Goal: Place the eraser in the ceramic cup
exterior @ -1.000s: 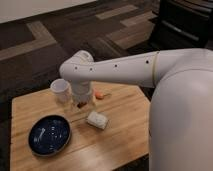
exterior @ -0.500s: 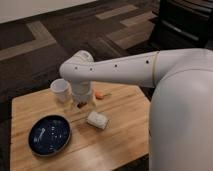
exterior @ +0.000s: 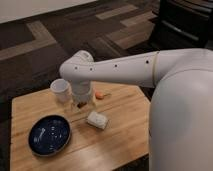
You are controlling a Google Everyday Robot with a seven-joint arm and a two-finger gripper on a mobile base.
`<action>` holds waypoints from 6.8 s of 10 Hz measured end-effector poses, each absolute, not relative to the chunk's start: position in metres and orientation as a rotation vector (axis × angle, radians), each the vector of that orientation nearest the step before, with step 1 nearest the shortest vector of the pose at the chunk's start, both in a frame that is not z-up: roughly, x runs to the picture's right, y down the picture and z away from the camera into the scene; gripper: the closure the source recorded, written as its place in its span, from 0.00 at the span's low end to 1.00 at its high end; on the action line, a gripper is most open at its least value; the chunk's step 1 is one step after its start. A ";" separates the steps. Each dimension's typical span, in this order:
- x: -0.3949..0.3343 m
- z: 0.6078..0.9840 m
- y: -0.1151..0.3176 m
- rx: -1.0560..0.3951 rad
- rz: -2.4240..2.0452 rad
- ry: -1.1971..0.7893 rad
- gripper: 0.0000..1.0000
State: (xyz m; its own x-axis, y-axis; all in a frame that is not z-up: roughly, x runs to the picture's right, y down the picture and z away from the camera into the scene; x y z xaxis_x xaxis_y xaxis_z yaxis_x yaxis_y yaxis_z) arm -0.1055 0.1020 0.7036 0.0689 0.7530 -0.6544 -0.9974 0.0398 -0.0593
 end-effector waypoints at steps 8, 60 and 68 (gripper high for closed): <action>-0.105 0.704 0.101 -0.586 1.437 0.524 0.35; -0.124 0.842 -0.011 -0.569 1.064 0.319 0.20; -0.137 0.892 -0.012 -0.513 1.146 0.400 0.20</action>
State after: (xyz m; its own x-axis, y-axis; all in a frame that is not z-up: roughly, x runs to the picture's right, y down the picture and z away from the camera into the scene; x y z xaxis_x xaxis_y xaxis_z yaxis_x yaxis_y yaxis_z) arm -0.1369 -0.0118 0.8917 0.3643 0.7535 -0.5473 -0.9304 0.3199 -0.1789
